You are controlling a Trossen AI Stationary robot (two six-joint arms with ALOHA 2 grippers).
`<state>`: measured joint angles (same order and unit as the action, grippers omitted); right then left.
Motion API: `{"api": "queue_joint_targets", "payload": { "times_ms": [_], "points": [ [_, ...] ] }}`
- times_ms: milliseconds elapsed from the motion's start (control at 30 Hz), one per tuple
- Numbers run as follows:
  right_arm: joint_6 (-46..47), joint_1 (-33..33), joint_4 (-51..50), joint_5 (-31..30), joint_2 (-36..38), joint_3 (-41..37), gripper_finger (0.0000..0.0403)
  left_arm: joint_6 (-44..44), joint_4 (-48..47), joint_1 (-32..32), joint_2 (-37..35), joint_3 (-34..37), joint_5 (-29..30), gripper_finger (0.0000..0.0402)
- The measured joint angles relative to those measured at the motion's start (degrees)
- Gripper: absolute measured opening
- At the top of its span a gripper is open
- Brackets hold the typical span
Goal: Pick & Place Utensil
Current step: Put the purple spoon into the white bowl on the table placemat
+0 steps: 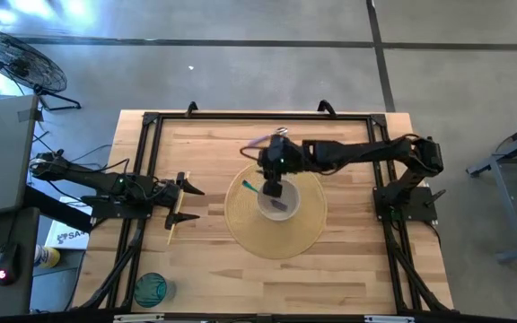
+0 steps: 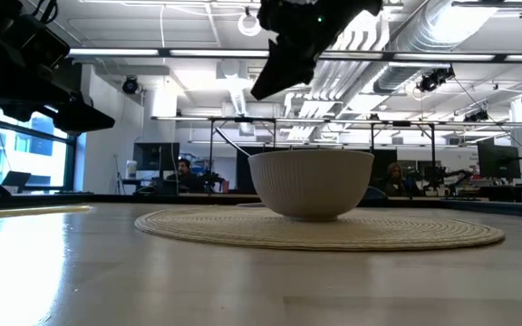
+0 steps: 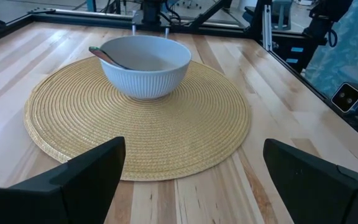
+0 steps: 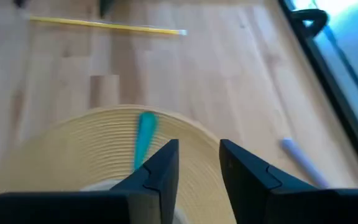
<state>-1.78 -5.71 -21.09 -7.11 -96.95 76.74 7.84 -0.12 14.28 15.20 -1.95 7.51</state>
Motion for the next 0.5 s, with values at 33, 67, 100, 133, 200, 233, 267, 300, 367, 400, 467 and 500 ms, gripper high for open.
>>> {"api": "queue_joint_targets", "payload": {
  "times_ms": [33, 67, 100, 133, 200, 233, 267, 300, 367, 400, 467, 500],
  "points": [
    [-0.55, -0.99, -0.09, 0.06, 0.00, 0.11, 0.0118, 0.00, 0.00, 0.00, -0.02, 0.00, 0.02, 0.0378],
    [-0.99, -2.07, -0.15, 0.26, -0.02, 0.12, 0.0123, 0.00, 0.00, 0.00, -0.02, 0.02, 0.00, 0.0378],
    [-1.25, -3.24, -0.22, 0.67, -0.02, 0.12, 0.0129, 0.00, 0.00, 0.00, -0.02, 0.02, 0.00, 0.0378],
    [-1.26, -4.37, -0.13, 1.26, -0.31, 0.15, 0.0134, 0.00, 0.00, 0.00, 0.00, 0.02, 0.02, 0.0378],
    [-1.26, -6.69, -0.09, 2.15, -0.87, 0.20, 0.0146, 0.00, 0.00, 0.00, 0.00, 0.00, 0.02, 0.0378],
    [-1.26, -7.83, -0.12, 2.61, -1.36, 0.20, 0.0151, 0.00, 0.00, 0.00, 0.00, 0.00, 0.02, 0.0378],
    [-1.27, -8.94, -0.12, 3.17, -1.81, 0.18, 0.0157, 0.00, 0.00, 0.00, -0.02, 0.00, 0.01, 0.0378],
    [-1.40, -10.09, -0.12, 3.68, -2.47, 0.18, 0.0162, 0.00, 0.00, 0.00, -0.01, 0.02, 0.01, 0.0378],
    [-1.66, -12.33, -0.16, 4.93, -3.61, 0.18, 0.0170, 0.00, 0.00, 0.00, 0.00, 0.01, 0.01, 0.0378],
    [-1.74, -13.45, -0.14, 5.51, -4.39, 0.18, 0.0173, 0.00, 0.00, 0.00, -0.02, 0.02, 0.02, 0.0378],
    [-2.58, -15.59, -0.19, 6.73, -5.98, 0.18, 0.0177, 0.00, 0.00, 0.00, -0.01, 0.02, 0.02, 0.0378],
    [-3.18, -16.69, -0.28, 7.07, -6.83, 0.18, 0.0178, 0.00, 0.00, 0.00, 0.00, 0.02, 0.01, 0.0378]
  ]
}}
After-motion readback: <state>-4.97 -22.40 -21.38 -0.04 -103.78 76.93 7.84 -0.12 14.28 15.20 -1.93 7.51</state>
